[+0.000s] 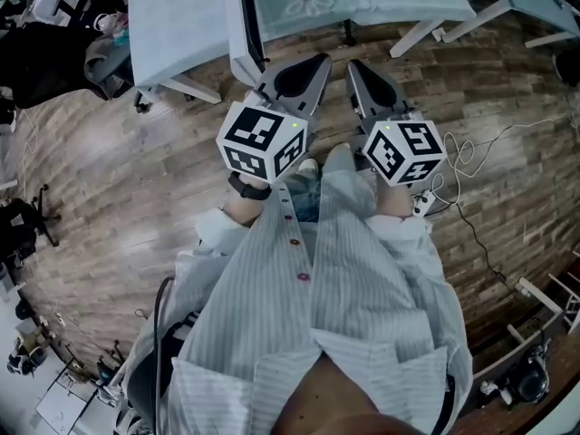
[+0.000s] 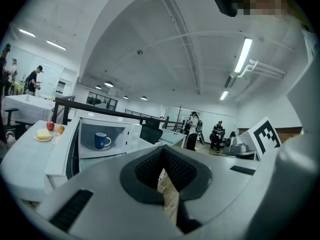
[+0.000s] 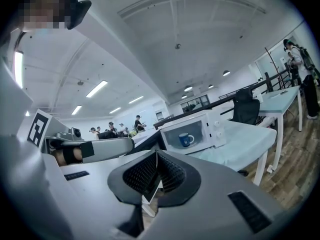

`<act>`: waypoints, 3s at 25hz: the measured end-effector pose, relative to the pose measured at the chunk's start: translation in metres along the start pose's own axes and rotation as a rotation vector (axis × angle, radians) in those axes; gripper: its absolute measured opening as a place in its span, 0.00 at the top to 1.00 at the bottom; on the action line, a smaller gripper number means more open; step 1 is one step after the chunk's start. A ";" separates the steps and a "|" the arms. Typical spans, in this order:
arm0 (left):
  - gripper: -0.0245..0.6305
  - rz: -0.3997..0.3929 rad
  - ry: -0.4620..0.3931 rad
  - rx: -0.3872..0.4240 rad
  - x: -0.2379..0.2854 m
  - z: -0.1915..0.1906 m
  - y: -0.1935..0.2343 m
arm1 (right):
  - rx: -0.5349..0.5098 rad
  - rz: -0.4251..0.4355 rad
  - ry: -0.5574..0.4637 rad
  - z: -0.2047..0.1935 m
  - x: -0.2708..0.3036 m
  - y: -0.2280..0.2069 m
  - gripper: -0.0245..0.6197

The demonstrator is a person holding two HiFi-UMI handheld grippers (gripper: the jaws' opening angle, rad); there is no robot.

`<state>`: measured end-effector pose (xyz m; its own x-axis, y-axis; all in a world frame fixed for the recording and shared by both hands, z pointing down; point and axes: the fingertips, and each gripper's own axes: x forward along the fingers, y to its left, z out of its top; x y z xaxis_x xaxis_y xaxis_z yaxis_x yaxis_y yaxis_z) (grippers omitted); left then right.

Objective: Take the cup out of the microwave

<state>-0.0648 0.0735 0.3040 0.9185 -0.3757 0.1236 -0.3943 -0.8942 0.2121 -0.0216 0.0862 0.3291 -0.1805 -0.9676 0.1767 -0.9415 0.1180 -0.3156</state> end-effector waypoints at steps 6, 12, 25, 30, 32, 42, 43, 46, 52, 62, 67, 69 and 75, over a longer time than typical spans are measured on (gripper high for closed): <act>0.95 0.039 0.019 -0.017 0.039 -0.001 0.021 | 0.011 0.037 0.049 0.001 0.037 -0.030 0.91; 0.95 0.118 0.005 -0.040 0.081 0.009 0.055 | 0.011 0.102 0.090 0.017 0.082 -0.063 0.91; 0.95 0.288 -0.065 -0.070 0.197 0.061 0.111 | -0.026 0.270 0.159 0.088 0.172 -0.149 0.91; 0.95 0.365 -0.092 -0.083 0.226 0.068 0.133 | -0.039 0.326 0.176 0.103 0.199 -0.179 0.91; 0.95 0.395 -0.099 -0.091 0.233 0.068 0.142 | -0.042 0.345 0.187 0.106 0.208 -0.186 0.91; 0.95 0.458 -0.085 -0.105 0.255 0.072 0.185 | -0.040 0.402 0.213 0.117 0.252 -0.194 0.91; 0.95 0.463 -0.083 -0.108 0.255 0.072 0.191 | -0.039 0.406 0.217 0.117 0.257 -0.192 0.91; 0.95 0.473 -0.070 -0.114 0.255 0.071 0.210 | -0.033 0.415 0.228 0.119 0.273 -0.187 0.91; 0.95 0.480 -0.064 -0.124 0.256 0.075 0.244 | -0.026 0.407 0.226 0.124 0.304 -0.182 0.91; 0.95 0.476 -0.055 -0.116 0.262 0.068 0.263 | -0.021 0.389 0.214 0.125 0.319 -0.185 0.91; 0.95 0.489 -0.029 -0.115 0.264 0.052 0.271 | -0.002 0.376 0.234 0.111 0.322 -0.191 0.91; 0.95 0.498 -0.017 -0.115 0.265 0.044 0.275 | 0.003 0.373 0.240 0.106 0.324 -0.194 0.91; 0.95 0.488 0.000 -0.132 0.268 0.021 0.285 | 0.019 0.361 0.259 0.090 0.329 -0.198 0.91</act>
<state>0.0698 -0.2869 0.3770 0.6261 -0.7424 0.2384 -0.7782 -0.5761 0.2501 0.1309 -0.2754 0.3662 -0.5640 -0.7772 0.2790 -0.8003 0.4313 -0.4164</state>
